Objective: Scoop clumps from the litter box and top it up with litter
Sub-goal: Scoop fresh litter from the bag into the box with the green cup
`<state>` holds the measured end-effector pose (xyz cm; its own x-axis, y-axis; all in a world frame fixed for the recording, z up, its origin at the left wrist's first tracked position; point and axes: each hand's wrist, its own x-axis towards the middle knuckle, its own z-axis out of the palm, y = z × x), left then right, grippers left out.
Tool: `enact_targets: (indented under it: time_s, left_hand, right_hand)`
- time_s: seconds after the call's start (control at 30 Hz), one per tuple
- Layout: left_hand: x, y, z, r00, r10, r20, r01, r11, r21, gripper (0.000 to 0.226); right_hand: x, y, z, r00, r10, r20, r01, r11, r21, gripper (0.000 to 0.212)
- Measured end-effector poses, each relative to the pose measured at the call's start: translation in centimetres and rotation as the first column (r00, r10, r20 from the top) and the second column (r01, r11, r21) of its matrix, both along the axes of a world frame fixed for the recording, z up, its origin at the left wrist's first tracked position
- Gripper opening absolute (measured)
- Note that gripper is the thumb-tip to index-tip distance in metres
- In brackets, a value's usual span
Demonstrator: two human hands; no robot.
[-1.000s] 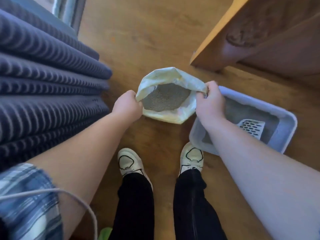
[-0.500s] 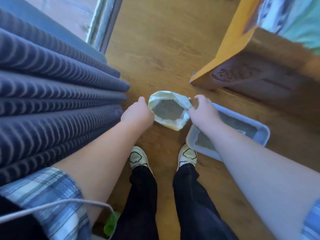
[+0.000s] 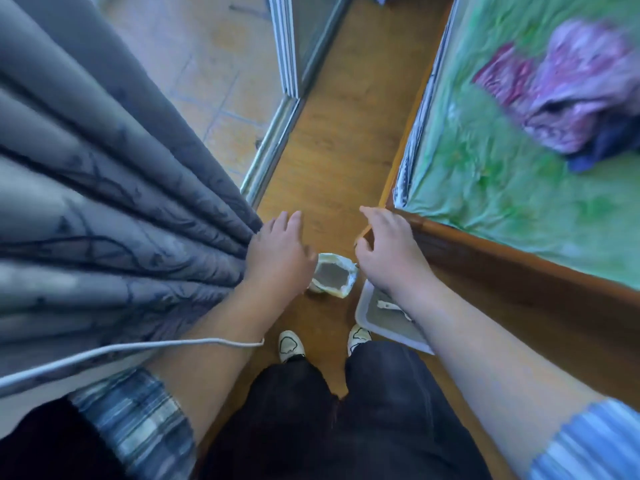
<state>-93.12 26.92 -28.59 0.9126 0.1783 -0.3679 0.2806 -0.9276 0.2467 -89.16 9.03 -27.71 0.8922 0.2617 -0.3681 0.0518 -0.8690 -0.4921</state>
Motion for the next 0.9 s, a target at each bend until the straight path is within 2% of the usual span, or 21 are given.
enact_targets:
  time_s: [0.17,0.3,0.37,0.53,0.7,0.8,0.9]
  left_hand:
    - [-3.7,-0.3,9.7,0.978,-0.01,0.207,0.011,1.0,-0.004,0.061]
    - [-7.1,-0.6,13.9,0.961,-0.024,0.277,0.017,0.999,0.028,0.06]
    - [-8.7,-1.0,15.4,0.952,0.036,0.305,-0.052,0.998,0.043,0.058]
    - [-13.6,-3.6,16.8,0.894,0.236,0.381,-0.287,0.955,0.08,0.061]
    - [-21.0,-6.6,16.0,0.754,0.531,0.387,-0.567,0.823,-0.024,0.063]
    - [-26.9,-8.8,15.7,0.673,0.66,0.334,-0.707,0.706,0.029,0.062]
    - [-33.7,-11.1,15.8,0.558,0.775,0.296,-0.825,0.557,0.095,0.06]
  right_hand:
    - [-3.3,0.7,9.3,0.984,0.01,0.179,-0.021,0.998,0.061,0.057]
    - [-5.7,0.1,14.1,0.947,0.101,0.306,-0.127,0.99,0.064,0.063]
    - [-6.3,-0.5,15.7,0.923,0.169,0.345,-0.199,0.978,0.054,0.068]
    - [-7.6,-2.2,18.3,0.854,0.356,0.379,-0.403,0.914,0.052,0.062]
    - [-10.1,-3.1,18.4,0.748,0.572,0.338,-0.62,0.784,0.046,0.062]
    - [-13.0,-2.5,18.1,0.654,0.697,0.294,-0.742,0.667,0.066,0.062]
    - [-17.5,-1.3,18.0,0.512,0.805,0.299,-0.855,0.51,0.09,0.062]
